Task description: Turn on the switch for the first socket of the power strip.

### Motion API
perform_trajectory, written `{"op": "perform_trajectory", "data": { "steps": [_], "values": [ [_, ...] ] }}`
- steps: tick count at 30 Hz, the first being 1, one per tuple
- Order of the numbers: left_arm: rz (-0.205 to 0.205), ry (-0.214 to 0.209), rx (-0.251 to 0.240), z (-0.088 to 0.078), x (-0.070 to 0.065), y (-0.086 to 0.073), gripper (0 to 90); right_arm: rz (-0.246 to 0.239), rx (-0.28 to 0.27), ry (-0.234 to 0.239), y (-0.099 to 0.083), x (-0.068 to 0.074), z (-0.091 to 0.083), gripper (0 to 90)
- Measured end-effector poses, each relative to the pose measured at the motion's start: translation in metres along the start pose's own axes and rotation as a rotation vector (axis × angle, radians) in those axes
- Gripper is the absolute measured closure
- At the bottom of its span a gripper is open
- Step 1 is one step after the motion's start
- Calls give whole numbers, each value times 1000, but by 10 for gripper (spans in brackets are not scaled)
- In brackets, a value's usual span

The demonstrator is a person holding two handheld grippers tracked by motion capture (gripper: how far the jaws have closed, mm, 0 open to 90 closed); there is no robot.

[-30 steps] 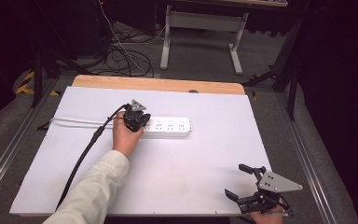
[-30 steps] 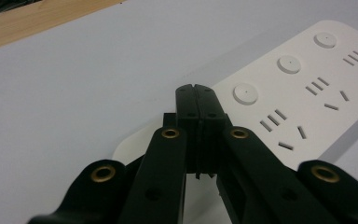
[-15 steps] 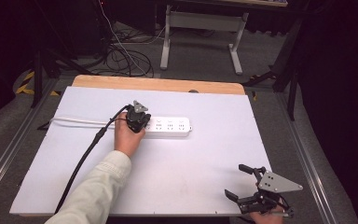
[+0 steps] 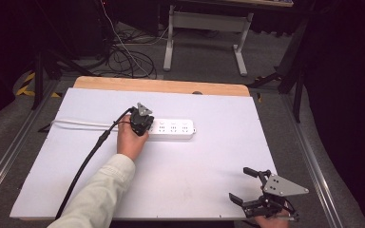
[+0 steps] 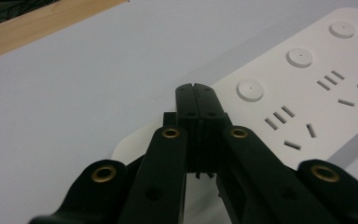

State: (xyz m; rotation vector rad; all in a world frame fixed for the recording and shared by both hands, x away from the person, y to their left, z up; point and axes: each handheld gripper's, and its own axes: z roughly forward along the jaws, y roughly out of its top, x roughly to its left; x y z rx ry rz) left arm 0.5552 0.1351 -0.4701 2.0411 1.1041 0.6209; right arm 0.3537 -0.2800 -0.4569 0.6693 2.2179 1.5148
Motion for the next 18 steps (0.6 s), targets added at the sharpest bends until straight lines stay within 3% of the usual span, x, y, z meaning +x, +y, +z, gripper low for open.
{"op": "perform_trajectory", "data": {
  "steps": [18],
  "values": [
    [-5,-5,3,1,1,0,900,1,0,7,0,0,0,40]
  ]
}}
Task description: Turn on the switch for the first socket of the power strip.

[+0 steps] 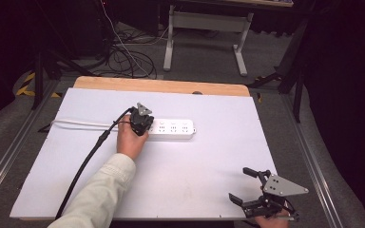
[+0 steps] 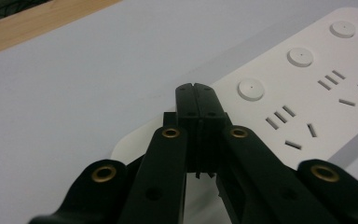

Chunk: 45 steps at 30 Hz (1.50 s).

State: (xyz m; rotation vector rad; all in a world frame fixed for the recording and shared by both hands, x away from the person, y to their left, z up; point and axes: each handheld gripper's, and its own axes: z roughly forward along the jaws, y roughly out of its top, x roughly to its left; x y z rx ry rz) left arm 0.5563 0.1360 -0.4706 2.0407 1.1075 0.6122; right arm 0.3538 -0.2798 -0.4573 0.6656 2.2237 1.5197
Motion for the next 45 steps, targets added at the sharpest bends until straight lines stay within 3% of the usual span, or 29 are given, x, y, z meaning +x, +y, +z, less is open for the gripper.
{"op": "perform_trajectory", "data": {
  "steps": [8,13,18,20,40,45],
  "values": [
    [10,17,31,0,-2,4,900,3,0,2,0,0,0,40],
    [-8,-13,25,0,2,3,900,2,-2,1,0,0,0,40],
    [-60,-64,13,-6,7,5,900,3,-2,-1,-1,-1,0,40],
    [-47,-67,10,-9,6,7,900,4,-2,-3,0,-1,0,40],
    [-46,-113,-105,-71,4,29,900,-9,-4,22,5,-6,12,40],
    [-14,-109,-105,-82,2,27,900,-11,-5,34,7,-7,16,41]
  ]
}}
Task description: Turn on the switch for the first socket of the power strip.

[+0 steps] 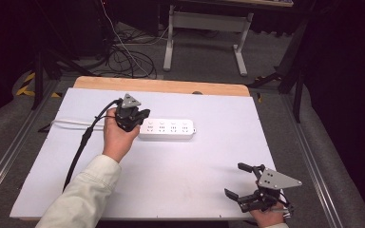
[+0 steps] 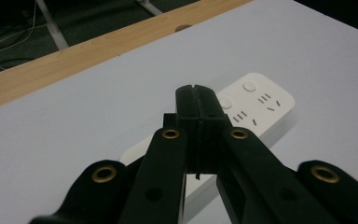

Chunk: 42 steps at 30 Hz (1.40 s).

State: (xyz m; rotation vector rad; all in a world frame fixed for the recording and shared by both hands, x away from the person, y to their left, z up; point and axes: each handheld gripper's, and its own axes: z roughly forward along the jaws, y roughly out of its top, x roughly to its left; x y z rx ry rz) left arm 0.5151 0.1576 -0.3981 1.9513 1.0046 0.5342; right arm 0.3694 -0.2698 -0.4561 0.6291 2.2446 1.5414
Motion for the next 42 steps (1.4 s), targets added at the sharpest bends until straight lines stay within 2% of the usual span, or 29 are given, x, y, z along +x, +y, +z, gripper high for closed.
{"op": "perform_trajectory", "data": {
  "steps": [2,7,11,13,14,15,17,20,22,24,27,29,36,39,42],
  "values": [
    [14,-5,0,-3,-2,0,900,-2,-2,6,1,-1,2,41],
    [9,-28,-22,-12,-6,3,900,-11,2,15,2,-2,5,41],
    [32,-15,-17,-17,-6,2,900,-10,3,15,2,-2,5,41],
    [9,-36,-21,-19,-6,1,885,-8,-4,17,2,-2,5,41],
    [6,-24,-30,-20,-6,2,774,-9,-4,18,2,-2,5,41],
    [-3,-33,-27,-22,-7,2,716,-10,0,17,2,-2,5,40],
    [-3,-54,-35,-29,-9,3,679,-14,0,14,2,-2,5,41],
    [41,-53,-61,-42,-14,4,571,-11,-1,13,3,-1,4,41],
    [52,-65,-60,-51,-16,3,495,-10,-1,13,3,-1,4,41],
    [51,-73,-71,-61,-16,2,452,-12,0,12,3,-1,5,41],
    [27,-109,-117,-73,-16,-4,402,-13,3,15,3,-1,5,40],
    [37,-116,-141,-83,-16,-8,382,-13,0,14,3,0,6,41],
    [76,-124,-166,-111,-20,-22,286,-11,1,15,3,0,6,41],
    [72,-146,-171,-118,-21,-31,243,-12,5,11,3,0,6,40],
    [74,-135,-160,-122,-20,-41,190,-13,6,10,3,0,6,40]
  ]
}}
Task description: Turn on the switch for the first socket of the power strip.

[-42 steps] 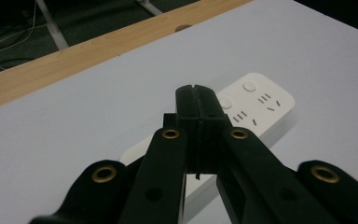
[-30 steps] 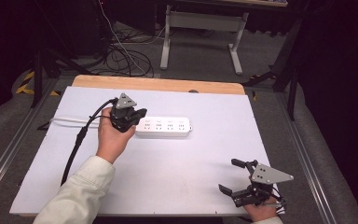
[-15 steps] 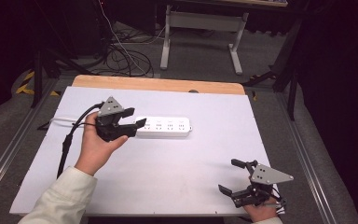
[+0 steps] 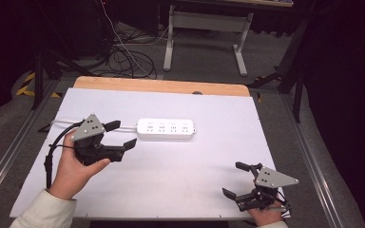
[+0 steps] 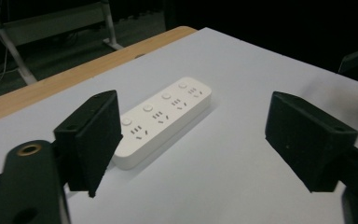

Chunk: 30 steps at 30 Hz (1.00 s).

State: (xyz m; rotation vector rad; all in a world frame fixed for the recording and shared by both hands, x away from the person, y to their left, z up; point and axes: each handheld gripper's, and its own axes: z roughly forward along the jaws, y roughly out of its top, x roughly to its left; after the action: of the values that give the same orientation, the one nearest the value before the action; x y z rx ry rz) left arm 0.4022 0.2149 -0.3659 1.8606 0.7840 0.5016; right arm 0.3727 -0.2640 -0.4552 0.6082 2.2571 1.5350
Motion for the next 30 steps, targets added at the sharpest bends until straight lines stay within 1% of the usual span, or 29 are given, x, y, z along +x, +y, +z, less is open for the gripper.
{"op": "perform_trajectory", "data": {
  "steps": [2,4,5,7,11,13,17,20,23,24,25,27,30],
  "values": [
    [-6,1,-6,-6,1,-7,156,0,0,1,0,0,0,41],
    [-25,-16,-21,-12,1,-15,139,1,-1,-1,0,0,0,41],
    [-23,-25,-23,-14,1,-19,133,0,-3,-2,0,0,0,41],
    [-13,-32,-16,-18,2,-26,112,0,-2,-4,0,0,0,41],
    [33,-45,13,-22,2,-40,103,3,2,2,0,1,0,41],
    [40,-46,25,-25,1,-46,99,3,2,2,0,1,0,40],
    [31,-37,13,-29,1,-61,77,9,7,2,-1,0,0,40],
    [19,-47,2,-30,0,-74,77,10,7,4,-1,1,1,40],
    [14,-39,30,-30,1,-86,74,9,9,3,-1,1,1,40],
    [5,-43,42,-30,1,-90,74,10,7,4,-1,1,1,40],
    [4,-45,49,-29,2,-93,74,10,8,3,-1,1,1,40],
    [-16,-51,56,-29,2,-100,74,10,8,2,0,1,1,40],
    [-25,-69,48,-29,2,-111,74,9,8,4,-1,0,0,40]
  ]
}}
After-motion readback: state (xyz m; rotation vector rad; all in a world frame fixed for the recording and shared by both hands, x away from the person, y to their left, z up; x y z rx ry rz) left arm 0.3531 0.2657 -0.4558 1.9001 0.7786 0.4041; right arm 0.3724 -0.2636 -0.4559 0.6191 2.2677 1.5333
